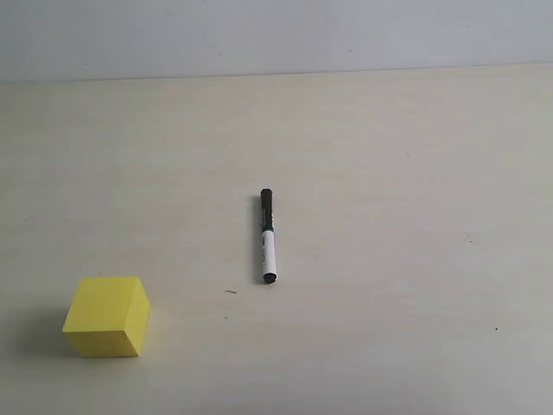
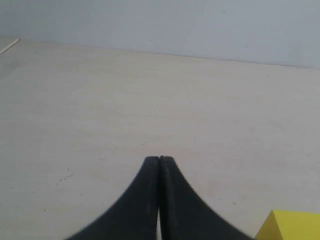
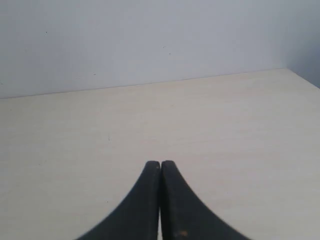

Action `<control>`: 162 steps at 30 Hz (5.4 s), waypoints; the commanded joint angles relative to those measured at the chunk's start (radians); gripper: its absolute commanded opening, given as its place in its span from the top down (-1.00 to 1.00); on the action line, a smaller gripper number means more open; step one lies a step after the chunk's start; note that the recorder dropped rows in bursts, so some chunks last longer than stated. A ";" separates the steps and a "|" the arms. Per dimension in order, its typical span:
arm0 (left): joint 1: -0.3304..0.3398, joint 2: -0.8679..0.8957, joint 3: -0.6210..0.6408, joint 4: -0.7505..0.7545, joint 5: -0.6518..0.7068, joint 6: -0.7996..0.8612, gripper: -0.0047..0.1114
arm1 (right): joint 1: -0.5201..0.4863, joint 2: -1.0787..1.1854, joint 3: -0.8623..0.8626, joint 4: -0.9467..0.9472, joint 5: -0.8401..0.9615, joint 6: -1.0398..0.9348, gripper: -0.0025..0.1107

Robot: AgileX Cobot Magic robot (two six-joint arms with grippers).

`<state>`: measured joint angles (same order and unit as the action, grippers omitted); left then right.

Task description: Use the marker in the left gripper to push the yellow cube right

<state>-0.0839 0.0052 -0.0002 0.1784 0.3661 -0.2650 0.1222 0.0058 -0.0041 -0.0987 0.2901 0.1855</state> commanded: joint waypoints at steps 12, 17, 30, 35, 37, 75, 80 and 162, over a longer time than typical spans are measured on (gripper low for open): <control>-0.006 -0.005 0.000 -0.005 -0.007 -0.001 0.92 | -0.006 -0.006 0.004 -0.005 -0.009 0.000 0.96; -0.006 -0.005 0.000 -0.005 -0.007 -0.001 0.92 | -0.006 -0.006 0.004 -0.005 -0.009 0.000 0.96; -0.006 -0.005 0.000 -0.003 -0.007 -0.001 0.92 | -0.006 -0.006 0.004 -0.005 -0.009 0.000 0.96; -0.006 -0.005 0.000 -0.014 -0.145 -0.005 0.92 | -0.006 -0.006 0.004 -0.005 -0.009 0.000 0.96; -0.006 -0.005 0.000 -0.014 -0.269 -0.005 0.92 | -0.006 -0.006 0.004 -0.005 -0.007 0.000 0.96; -0.132 1.275 -1.067 -0.315 0.839 0.117 0.92 | -0.006 -0.006 0.004 -0.005 -0.007 0.000 0.96; -0.471 1.498 -1.206 -0.301 0.810 -0.070 0.92 | -0.006 -0.006 0.004 -0.005 -0.007 0.000 0.96; -0.764 2.263 -1.667 -0.110 0.675 -0.420 0.18 | -0.006 -0.006 0.004 -0.005 -0.007 0.000 0.96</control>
<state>-0.8426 2.2679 -1.6719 0.0621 1.0448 -0.6763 0.1222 0.0058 -0.0041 -0.0987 0.2901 0.1855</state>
